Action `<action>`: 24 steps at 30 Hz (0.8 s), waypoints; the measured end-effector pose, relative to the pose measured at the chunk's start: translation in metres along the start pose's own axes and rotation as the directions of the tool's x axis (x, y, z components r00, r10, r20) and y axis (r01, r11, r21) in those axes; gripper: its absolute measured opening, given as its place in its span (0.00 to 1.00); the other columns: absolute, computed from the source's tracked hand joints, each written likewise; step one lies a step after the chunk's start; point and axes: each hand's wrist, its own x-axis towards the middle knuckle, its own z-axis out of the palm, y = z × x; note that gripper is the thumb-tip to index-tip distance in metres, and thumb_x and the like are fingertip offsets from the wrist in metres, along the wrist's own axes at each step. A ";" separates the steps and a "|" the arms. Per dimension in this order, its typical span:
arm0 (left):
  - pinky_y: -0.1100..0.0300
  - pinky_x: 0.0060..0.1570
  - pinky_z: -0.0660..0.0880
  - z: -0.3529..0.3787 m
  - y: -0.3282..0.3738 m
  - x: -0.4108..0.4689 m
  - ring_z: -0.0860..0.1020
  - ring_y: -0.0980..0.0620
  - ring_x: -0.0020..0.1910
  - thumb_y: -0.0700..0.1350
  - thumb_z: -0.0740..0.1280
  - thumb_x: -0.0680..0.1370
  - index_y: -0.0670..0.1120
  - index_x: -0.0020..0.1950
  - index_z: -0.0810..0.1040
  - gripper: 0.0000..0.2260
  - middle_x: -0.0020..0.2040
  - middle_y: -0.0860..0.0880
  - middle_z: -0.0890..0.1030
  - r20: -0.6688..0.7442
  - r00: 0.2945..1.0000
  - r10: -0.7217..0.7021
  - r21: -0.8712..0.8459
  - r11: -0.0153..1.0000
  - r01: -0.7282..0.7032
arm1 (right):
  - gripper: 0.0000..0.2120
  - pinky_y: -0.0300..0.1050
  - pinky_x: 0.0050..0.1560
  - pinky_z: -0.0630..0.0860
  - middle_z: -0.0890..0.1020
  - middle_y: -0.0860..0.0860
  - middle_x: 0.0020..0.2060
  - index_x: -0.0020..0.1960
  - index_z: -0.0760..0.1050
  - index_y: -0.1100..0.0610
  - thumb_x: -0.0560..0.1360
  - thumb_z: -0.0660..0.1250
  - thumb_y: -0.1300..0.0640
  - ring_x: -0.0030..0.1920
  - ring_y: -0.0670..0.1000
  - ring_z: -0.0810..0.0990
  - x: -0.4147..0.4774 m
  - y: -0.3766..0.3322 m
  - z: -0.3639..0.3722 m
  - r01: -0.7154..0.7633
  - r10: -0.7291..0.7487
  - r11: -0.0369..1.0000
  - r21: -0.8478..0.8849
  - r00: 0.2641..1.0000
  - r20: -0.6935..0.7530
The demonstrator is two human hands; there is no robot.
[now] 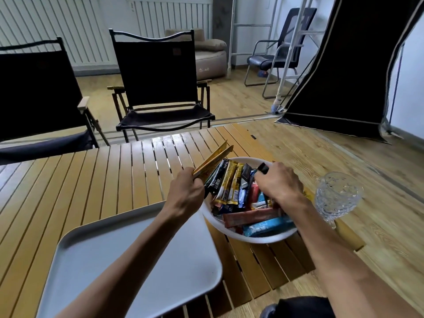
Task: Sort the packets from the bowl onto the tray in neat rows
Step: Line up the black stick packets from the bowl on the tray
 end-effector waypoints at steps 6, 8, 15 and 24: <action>0.47 0.36 0.77 0.003 -0.001 0.001 0.76 0.43 0.37 0.39 0.56 0.79 0.40 0.50 0.74 0.08 0.41 0.39 0.78 -0.007 1.000 -0.022 -0.022 1.000 0.022 | 0.08 0.43 0.28 0.72 0.78 0.54 0.34 0.49 0.74 0.61 0.79 0.63 0.56 0.31 0.53 0.77 0.016 -0.011 0.001 0.041 -0.035 0.998 0.042 0.989 -0.143; 0.47 0.35 0.77 0.005 0.000 0.001 0.77 0.43 0.38 0.40 0.56 0.79 0.40 0.51 0.74 0.08 0.42 0.40 0.78 -0.004 1.000 -0.019 -0.028 0.999 0.019 | 0.10 0.52 0.40 0.79 0.81 0.58 0.42 0.55 0.74 0.61 0.80 0.61 0.54 0.41 0.59 0.81 0.018 -0.018 0.012 0.059 -0.057 0.998 0.012 0.987 -0.148; 0.60 0.31 0.72 0.000 0.000 -0.006 0.74 0.50 0.34 0.39 0.56 0.80 0.40 0.51 0.74 0.08 0.41 0.43 0.77 -0.032 0.999 -0.022 -0.025 0.999 0.021 | 0.18 0.45 0.45 0.67 0.83 0.56 0.49 0.55 0.77 0.58 0.76 0.69 0.45 0.48 0.55 0.79 0.018 -0.024 0.029 0.082 -0.084 0.983 -0.166 0.996 -0.005; 0.56 0.35 0.77 -0.005 0.008 -0.022 0.74 0.51 0.34 0.38 0.57 0.80 0.40 0.50 0.74 0.07 0.41 0.44 0.77 -0.054 0.999 -0.006 -0.006 1.000 0.006 | 0.11 0.46 0.56 0.66 0.75 0.50 0.35 0.41 0.75 0.57 0.75 0.71 0.50 0.42 0.52 0.74 0.007 -0.022 0.024 0.085 -0.072 0.989 -0.122 0.992 0.107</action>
